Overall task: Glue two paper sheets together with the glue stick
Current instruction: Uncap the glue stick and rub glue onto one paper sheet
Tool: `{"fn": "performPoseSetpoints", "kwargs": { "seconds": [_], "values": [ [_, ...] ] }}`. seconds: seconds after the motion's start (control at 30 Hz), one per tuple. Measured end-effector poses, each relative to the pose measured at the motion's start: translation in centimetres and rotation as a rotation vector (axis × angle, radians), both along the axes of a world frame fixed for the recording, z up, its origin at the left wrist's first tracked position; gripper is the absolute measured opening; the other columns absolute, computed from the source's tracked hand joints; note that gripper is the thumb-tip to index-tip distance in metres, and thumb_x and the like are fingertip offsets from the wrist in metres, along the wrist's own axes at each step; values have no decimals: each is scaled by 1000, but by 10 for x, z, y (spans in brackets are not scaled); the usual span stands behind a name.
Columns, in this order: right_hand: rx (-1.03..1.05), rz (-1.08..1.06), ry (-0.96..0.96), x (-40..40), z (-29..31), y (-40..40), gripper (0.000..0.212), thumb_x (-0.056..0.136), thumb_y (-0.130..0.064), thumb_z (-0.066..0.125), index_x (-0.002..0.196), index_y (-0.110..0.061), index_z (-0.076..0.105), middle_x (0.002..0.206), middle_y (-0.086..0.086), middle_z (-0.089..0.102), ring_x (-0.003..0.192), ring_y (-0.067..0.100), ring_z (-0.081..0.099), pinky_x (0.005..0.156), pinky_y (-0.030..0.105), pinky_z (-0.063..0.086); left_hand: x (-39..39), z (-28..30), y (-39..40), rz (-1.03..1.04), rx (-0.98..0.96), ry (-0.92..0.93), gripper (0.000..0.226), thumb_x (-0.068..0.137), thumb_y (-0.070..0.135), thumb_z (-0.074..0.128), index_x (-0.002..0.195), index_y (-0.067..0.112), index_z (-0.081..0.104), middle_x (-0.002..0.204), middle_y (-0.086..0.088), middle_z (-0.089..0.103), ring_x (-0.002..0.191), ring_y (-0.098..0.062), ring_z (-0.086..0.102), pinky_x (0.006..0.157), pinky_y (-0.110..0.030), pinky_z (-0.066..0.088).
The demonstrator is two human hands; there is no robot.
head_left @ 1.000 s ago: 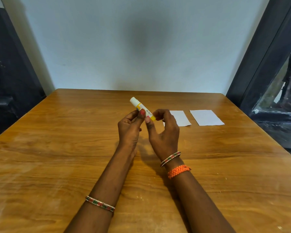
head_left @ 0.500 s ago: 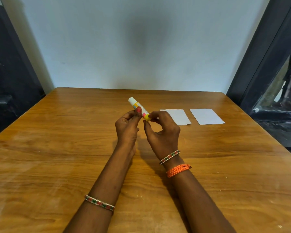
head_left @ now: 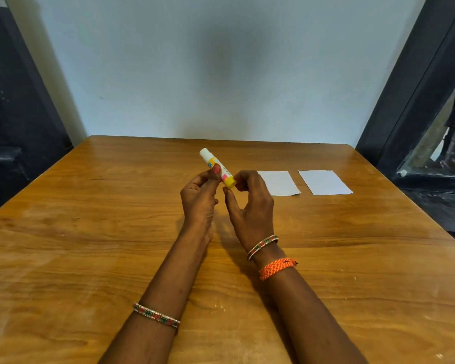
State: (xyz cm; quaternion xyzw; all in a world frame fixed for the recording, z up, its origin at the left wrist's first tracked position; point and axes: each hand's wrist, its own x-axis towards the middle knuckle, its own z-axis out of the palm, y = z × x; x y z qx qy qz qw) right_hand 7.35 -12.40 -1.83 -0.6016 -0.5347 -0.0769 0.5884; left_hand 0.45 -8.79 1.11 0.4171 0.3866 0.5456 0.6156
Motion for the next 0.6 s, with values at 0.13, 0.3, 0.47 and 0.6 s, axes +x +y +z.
{"fn": "performPoseSetpoints", "kwargs": {
  "seconds": [0.13, 0.3, 0.47, 0.6],
  "values": [
    [13, 36, 34, 6, 1, -3, 20, 78, -13, 73, 90, -9, 57, 86, 5, 64, 77, 7, 56, 68, 4, 45, -1, 1, -1, -13, 15, 10, 14, 83, 28, 63, 92, 18, 67, 81, 8, 64, 78, -7, 53, 70, -29, 44],
    [-18, 66, 172, 7, 3, -7, 17, 80, -21, 71, 83, -12, 57, 75, -5, 60, 67, 2, 59, 58, 8, 48, -1, 1, -1, -94, 53, 7, 15, 85, 23, 62, 97, 16, 66, 85, 5, 66, 80, -7, 57, 87, -43, 47],
    [-25, 60, 163, 8, 4, -6, 15, 82, -20, 68, 88, -11, 57, 79, -4, 59, 69, 1, 59, 59, 6, 46, 0, 1, -1, -80, 68, 10, 25, 84, 24, 62, 106, 11, 65, 83, 7, 65, 76, -4, 58, 86, -44, 48],
    [41, 39, 101, 3, 2, -3, 26, 80, -14, 70, 99, -9, 54, 92, 5, 61, 81, 8, 57, 69, 5, 46, 0, 0, -1, -56, 69, 6, 28, 84, 24, 63, 108, 9, 65, 79, 9, 64, 70, -2, 55, 74, -33, 46]
  ]
}}
